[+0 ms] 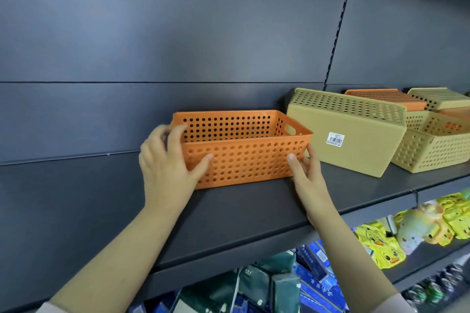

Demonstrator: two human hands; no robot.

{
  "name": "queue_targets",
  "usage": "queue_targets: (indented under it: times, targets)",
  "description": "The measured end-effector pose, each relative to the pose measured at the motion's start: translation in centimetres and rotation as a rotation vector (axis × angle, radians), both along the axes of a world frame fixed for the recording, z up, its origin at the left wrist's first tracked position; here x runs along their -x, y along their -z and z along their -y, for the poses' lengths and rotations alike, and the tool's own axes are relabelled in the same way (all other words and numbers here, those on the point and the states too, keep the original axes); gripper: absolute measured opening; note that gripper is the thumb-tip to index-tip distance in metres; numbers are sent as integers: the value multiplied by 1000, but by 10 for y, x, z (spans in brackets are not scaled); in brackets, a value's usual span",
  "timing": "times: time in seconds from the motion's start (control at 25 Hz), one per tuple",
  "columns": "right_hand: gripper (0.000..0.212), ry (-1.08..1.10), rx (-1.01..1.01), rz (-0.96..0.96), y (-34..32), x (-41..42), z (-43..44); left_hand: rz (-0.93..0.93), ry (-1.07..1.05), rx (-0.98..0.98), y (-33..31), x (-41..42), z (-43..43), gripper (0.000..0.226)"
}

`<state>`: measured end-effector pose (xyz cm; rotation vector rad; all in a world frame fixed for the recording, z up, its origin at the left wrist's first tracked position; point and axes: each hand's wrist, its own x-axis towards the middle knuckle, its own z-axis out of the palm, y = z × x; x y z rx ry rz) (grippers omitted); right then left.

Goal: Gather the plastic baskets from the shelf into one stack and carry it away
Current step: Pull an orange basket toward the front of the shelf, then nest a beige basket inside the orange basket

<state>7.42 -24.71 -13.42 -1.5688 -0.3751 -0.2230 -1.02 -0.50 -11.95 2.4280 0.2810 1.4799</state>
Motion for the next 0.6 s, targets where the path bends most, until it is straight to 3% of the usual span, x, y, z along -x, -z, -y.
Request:
queue_targets:
  times: [0.08, 0.16, 0.24, 0.44, 0.6]
  targets:
    - [70, 38, -13, -3, 2, 1, 2, 71, 18, -288, 3, 1, 11, 59]
    - [61, 94, -44, -10, 1, 5, 4, 21, 79, -539, 5, -1, 30, 56]
    - [53, 128, -70, 9, -1, 6, 7, -45, 104, -664, 4, -9, 50, 55]
    - [54, 231, 183, 345, -40, -22, 63, -94, 37, -422, -13, -44, 118, 58]
    - [63, 410, 619, 458, -96, -87, 129, 30, -25, -294, -12, -77, 159, 32]
